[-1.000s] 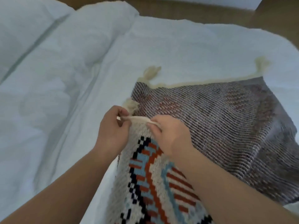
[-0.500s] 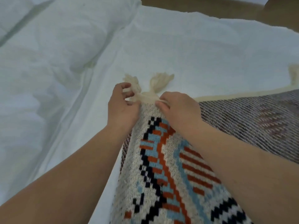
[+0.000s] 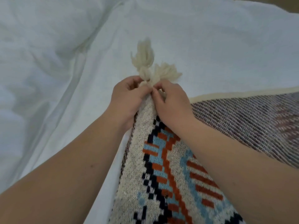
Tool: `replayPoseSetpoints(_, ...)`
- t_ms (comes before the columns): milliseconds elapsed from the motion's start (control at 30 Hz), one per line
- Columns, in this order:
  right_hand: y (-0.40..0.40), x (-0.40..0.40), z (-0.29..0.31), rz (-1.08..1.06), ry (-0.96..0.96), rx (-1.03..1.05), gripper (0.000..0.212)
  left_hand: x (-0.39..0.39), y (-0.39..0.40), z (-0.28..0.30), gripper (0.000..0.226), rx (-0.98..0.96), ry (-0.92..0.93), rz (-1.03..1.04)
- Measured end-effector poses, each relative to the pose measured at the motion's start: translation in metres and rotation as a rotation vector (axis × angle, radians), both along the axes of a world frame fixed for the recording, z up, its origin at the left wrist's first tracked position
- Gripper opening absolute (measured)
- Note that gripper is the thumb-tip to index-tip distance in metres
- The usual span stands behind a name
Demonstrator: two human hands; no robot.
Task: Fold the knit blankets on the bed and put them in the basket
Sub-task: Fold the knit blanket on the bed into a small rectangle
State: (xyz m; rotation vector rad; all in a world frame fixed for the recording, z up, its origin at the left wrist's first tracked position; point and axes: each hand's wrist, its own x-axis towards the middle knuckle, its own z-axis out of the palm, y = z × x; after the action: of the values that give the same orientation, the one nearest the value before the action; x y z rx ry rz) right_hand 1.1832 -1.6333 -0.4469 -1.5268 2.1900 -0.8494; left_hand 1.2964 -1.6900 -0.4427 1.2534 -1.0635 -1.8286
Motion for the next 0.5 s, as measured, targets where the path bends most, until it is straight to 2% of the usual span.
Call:
replayPoseSetpoints(133, -0.002, 0.009, 0.000, -0.011, -0.091, -0.043, 0.013, 0.005, -0.002, 0.003, 0.010, -0.045, 0.046, 0.008)
replayPoseSetpoints(267, 0.001, 0.014, -0.005, 0.037, -0.184, -0.080, 0.016, 0.010, -0.002, 0.004, 0.003, 0.052, 0.118, 0.003)
replayPoseSetpoints(333, 0.003, 0.016, -0.008, 0.059, -0.167, -0.122, 0.014, 0.010, -0.001, 0.003, 0.005, 0.075, 0.122, 0.005)
replayPoseSetpoints(400, 0.001, 0.018, -0.008, 0.033, -0.153, -0.155, 0.015, 0.011, 0.000, 0.003, 0.007, 0.091, 0.139, 0.006)
replayPoseSetpoints(500, -0.004, 0.019, -0.004, -0.046, -0.233, -0.115, 0.019, 0.012, 0.000, 0.001, 0.008, 0.082, 0.155, 0.008)
